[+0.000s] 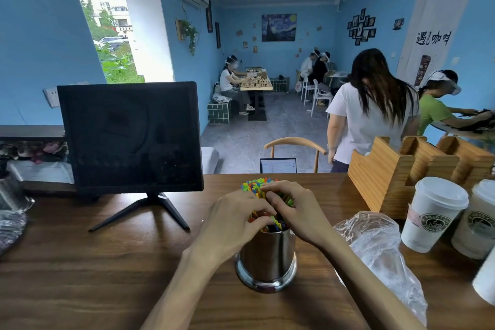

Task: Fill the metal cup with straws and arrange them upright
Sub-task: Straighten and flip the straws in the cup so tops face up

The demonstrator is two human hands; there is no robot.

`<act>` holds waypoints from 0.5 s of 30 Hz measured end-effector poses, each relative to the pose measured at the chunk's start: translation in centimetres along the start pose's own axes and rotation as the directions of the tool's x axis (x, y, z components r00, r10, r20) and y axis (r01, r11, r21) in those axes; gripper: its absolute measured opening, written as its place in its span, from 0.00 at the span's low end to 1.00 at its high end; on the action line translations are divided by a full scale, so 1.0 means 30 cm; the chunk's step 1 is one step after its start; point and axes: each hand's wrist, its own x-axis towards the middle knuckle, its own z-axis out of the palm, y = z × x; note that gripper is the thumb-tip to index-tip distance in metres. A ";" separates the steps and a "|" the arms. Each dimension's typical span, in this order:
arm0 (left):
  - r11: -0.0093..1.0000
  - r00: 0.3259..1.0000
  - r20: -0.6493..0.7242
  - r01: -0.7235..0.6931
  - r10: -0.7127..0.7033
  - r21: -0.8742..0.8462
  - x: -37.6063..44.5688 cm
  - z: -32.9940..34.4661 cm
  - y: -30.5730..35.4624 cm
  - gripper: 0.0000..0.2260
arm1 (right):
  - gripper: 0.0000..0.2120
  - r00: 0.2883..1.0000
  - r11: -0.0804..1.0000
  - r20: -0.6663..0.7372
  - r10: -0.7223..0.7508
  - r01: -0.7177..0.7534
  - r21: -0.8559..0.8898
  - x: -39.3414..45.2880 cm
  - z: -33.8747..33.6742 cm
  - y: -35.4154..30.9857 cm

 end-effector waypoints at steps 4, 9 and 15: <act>0.999 1.000 0.019 0.019 -0.020 0.028 -0.013 -0.011 0.008 0.06 | 0.10 1.000 1.000 0.002 -0.003 0.003 -0.005 -0.002 0.001 -0.002; 0.989 0.995 0.077 0.051 -0.062 0.137 -0.019 -0.013 0.015 0.06 | 0.10 1.000 1.000 0.004 0.002 -0.002 -0.008 0.001 0.003 -0.006; 0.992 0.998 0.043 0.045 -0.050 0.114 -0.020 -0.015 0.029 0.06 | 0.10 1.000 1.000 0.002 0.013 -0.013 -0.001 -0.008 -0.001 -0.010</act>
